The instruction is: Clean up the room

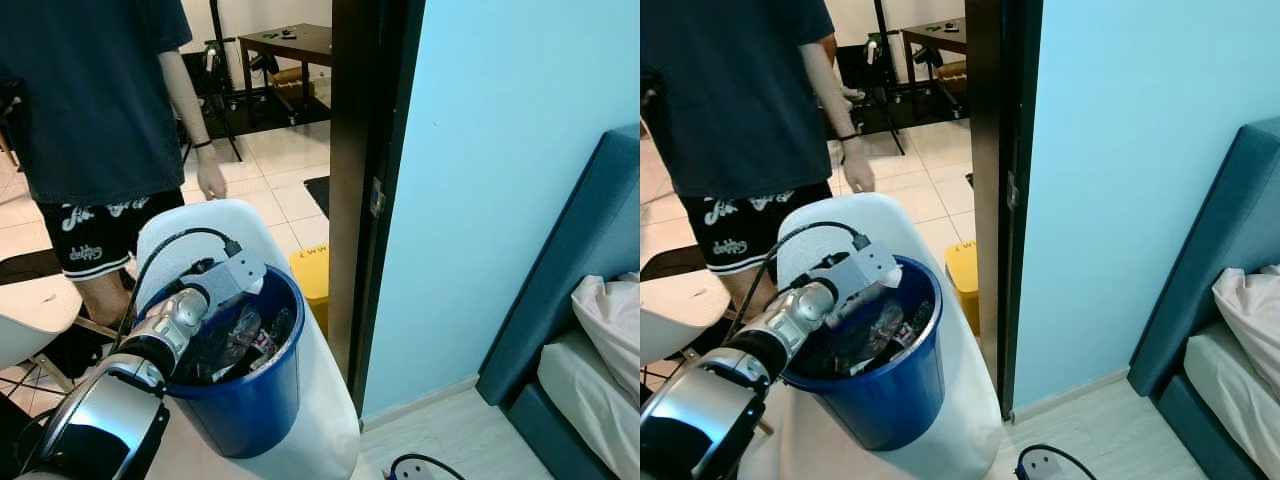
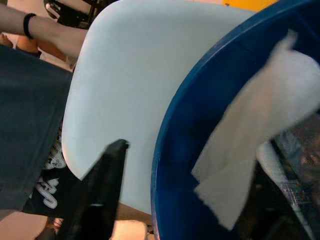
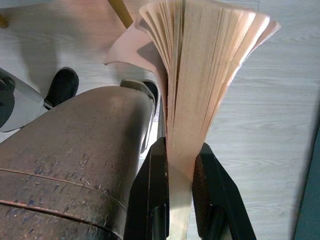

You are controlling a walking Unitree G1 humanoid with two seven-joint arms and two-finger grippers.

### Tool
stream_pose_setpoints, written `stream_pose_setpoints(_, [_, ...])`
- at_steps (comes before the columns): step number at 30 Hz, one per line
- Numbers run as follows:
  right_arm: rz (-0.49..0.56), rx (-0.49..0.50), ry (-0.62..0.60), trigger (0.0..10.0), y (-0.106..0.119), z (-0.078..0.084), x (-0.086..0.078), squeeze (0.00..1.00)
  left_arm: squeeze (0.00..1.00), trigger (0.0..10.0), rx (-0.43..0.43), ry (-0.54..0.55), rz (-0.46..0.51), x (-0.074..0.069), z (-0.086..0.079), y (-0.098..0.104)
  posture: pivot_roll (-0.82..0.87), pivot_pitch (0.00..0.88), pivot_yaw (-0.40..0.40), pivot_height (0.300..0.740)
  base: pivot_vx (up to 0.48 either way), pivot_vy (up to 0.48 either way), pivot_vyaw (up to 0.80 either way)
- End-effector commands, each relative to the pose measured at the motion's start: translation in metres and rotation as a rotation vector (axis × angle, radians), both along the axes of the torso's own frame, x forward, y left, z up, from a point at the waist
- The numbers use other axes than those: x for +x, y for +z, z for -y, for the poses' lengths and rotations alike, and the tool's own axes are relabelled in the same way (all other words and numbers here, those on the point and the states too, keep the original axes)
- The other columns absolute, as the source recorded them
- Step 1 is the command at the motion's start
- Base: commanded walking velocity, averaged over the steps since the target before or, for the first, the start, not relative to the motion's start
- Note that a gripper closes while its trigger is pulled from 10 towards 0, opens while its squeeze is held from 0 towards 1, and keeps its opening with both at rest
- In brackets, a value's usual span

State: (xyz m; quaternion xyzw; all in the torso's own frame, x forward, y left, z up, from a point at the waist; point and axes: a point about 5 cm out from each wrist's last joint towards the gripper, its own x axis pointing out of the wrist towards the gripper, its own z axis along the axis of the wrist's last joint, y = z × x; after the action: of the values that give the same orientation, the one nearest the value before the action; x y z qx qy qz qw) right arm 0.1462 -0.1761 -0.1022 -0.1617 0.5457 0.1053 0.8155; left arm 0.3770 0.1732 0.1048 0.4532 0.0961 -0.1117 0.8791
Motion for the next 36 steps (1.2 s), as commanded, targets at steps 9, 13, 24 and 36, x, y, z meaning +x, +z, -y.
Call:
stream_pose_setpoints(9, [-0.045, 0.007, 0.013, 10.0, -0.005, -0.004, -0.013, 0.00, 1.00, 10.0, -0.110, 0.024, 0.048, 0.007, -0.010, 0.019, -0.12, 0.007, 0.000, 0.706, 0.000, 0.000, 0.00])
stream_pose_setpoints(13, [-0.046, 0.003, 0.021, 10.0, -0.005, -0.004, -0.013, 0.00, 1.00, 10.0, -0.202, -0.005, 0.072, 0.010, -0.006, 0.029, -0.12, 0.004, -0.006, 0.706, 0.000, 0.000, 0.00])
stream_pose_setpoints(24, [-0.043, 0.002, 0.031, 10.0, -0.004, -0.004, -0.012, 0.00, 1.00, 10.0, -0.366, -0.173, 0.103, 0.007, -0.014, 0.050, -0.10, 0.005, -0.008, 0.706, 0.000, 0.000, 0.00])
stream_pose_setpoints(36, [-0.043, 0.005, 0.035, 10.0, -0.004, -0.004, -0.011, 0.00, 0.00, 10.0, -0.794, -0.447, 0.203, -0.004, -0.012, 0.095, -0.09, 0.003, -0.013, 0.706, 0.000, 0.000, 0.00])
